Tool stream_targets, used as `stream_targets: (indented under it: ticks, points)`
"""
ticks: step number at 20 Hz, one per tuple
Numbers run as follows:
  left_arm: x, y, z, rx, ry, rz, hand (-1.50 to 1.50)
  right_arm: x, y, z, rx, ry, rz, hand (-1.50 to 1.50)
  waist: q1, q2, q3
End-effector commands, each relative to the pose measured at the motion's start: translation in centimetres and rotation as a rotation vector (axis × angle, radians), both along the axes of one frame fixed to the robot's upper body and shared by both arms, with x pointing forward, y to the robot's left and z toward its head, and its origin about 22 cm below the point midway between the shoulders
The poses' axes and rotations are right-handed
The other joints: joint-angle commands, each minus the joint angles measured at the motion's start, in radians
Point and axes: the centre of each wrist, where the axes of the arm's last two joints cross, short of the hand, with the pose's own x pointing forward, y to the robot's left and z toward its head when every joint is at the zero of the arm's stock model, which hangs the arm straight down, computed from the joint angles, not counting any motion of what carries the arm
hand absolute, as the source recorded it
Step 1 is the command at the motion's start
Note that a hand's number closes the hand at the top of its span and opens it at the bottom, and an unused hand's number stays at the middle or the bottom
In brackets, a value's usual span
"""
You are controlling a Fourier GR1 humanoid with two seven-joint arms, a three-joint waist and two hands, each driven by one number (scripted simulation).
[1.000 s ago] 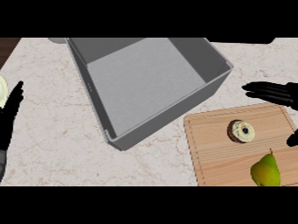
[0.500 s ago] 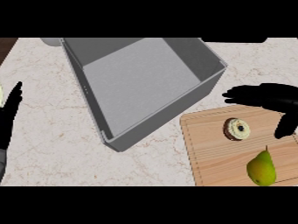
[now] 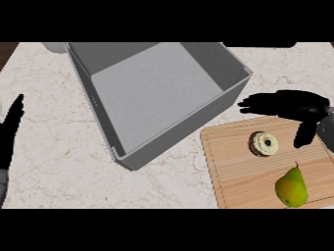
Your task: Pick the cupcake from the cutting board and place it in the cardboard box
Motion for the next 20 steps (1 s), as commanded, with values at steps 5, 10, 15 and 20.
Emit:
stream_targets:
  ticks: [5,10,15,20]
  points:
    - [-0.1,0.2,0.1,-0.007,-0.012,-0.011,0.0,-0.7,-1.4,-1.1,0.063,0.106,0.098,-1.5,-0.001,0.001,0.0]
    - [-1.0,0.2,-1.2,-0.006,0.008,0.006,0.0,-2.3,0.3,-1.2,0.089,0.113,0.148,-1.5,-0.013,-0.002,-0.001]
    - [-0.3,0.1,-0.4,0.003,0.011,-0.01,0.0,-1.5,0.3,1.4,0.073,0.116,0.141,-1.5,-0.007,-0.001,-0.001]
    - [-1.7,2.0,-1.1,-0.01,0.005,0.013,0.0,-4.2,2.5,-0.7,-0.039,0.08,0.121,-1.5,-0.01,-0.003,-0.001]
